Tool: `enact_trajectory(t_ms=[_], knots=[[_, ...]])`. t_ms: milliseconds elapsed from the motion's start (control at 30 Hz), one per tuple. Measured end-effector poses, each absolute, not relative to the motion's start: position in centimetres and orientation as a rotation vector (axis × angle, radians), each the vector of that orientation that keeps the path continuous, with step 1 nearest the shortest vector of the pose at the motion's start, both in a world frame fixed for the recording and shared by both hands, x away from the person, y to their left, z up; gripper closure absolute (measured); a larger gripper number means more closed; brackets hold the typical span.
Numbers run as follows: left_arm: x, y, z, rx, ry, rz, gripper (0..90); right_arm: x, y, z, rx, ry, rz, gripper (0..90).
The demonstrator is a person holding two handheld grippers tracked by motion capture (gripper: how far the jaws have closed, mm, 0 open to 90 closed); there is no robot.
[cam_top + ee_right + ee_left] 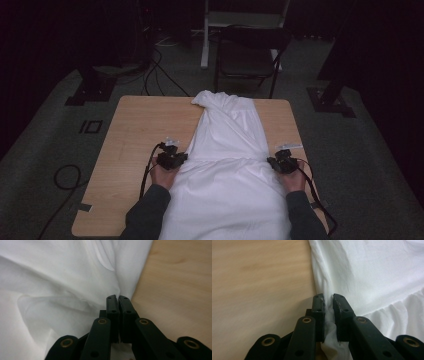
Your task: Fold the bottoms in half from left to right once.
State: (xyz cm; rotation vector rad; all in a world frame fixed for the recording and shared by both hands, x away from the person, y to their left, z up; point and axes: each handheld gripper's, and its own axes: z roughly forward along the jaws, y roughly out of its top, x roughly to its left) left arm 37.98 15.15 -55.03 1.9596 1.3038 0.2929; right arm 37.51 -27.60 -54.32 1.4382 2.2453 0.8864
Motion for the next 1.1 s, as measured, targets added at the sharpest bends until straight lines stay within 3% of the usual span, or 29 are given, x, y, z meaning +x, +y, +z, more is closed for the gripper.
enact_trajectory(t_ms=[333, 433, 467, 567, 867, 1000, 1067, 1100], knots=[[31.0, 17.3, -55.0, 2.008, 1.261, 0.258, 79.8, 32.0, -26.4, -54.1, 1.434, 2.379, 0.929, 87.0], [31.0, 17.8, -54.3, 2.009, 1.235, 0.262, 64.9, 31.8, -26.1, -53.5, 1.390, 2.440, 0.886, 74.6], [31.4, 17.9, -54.0, 1.986, 1.248, 0.266, 60.9, 32.1, -25.9, -53.1, 1.364, 2.430, 0.904, 67.2], [33.6, 17.4, -52.7, 1.961, 1.245, 0.283, 53.3, 34.7, -24.5, -51.4, 1.269, 2.378, 0.980, 56.3], [38.9, 13.9, -53.3, 2.003, 1.273, 0.254, 47.3, 43.3, -18.7, -50.4, 1.176, 2.387, 1.082, 48.1], [39.3, 13.1, -54.2, 2.045, 1.279, 0.257, 54.7, 45.4, -15.6, -50.7, 1.101, 2.434, 1.052, 45.9], [39.2, 13.0, -54.3, 2.062, 1.262, 0.244, 72.0, 46.1, -14.9, -50.9, 1.110, 2.443, 1.058, 49.5], [39.2, 13.0, -54.3, 2.067, 1.258, 0.243, 80.0, 46.5, -14.8, -51.1, 1.125, 2.448, 1.062, 55.6]])
